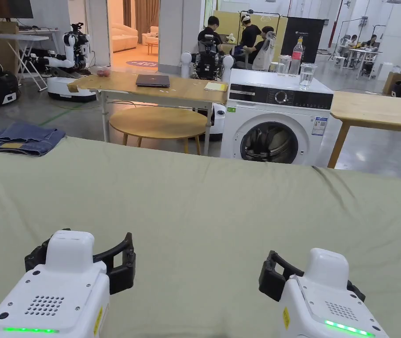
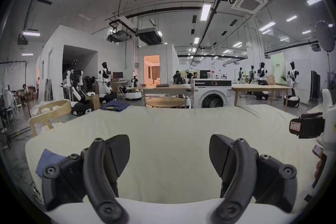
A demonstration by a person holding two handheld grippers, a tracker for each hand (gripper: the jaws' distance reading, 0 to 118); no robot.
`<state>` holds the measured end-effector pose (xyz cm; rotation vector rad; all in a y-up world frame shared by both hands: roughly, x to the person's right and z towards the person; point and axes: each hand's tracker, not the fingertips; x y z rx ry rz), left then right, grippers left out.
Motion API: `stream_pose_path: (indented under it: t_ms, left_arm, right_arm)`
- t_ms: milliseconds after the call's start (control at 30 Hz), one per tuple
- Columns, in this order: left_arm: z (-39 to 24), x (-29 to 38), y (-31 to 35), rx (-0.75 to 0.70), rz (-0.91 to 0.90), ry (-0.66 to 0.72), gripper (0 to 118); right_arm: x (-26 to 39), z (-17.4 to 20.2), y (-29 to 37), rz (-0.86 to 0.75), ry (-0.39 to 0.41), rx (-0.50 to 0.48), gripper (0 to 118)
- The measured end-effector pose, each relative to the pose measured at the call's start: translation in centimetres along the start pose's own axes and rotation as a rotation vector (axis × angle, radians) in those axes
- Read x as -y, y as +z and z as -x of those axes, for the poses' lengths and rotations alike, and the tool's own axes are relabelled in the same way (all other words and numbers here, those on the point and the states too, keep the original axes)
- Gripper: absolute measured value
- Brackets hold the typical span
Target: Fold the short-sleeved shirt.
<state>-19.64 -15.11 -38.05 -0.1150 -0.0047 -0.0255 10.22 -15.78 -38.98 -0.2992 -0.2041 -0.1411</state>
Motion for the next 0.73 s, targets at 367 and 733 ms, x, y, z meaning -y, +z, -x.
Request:
stream_pose_path:
  t_ms: [367, 733]
  left_arm:
    - [-0.1, -0.1, -0.5, -0.006, 0.008, -0.045, 91]
    - [0.3, -0.1, -0.6, 0.016, 0.015, -0.045, 91]
  right_arm:
    - [0.0, 0.2, -0.9, 0.02, 0.057, -0.015, 94]
    - [-0.1, -0.2, -1.7, 0.045, 0.05, -0.019, 94]
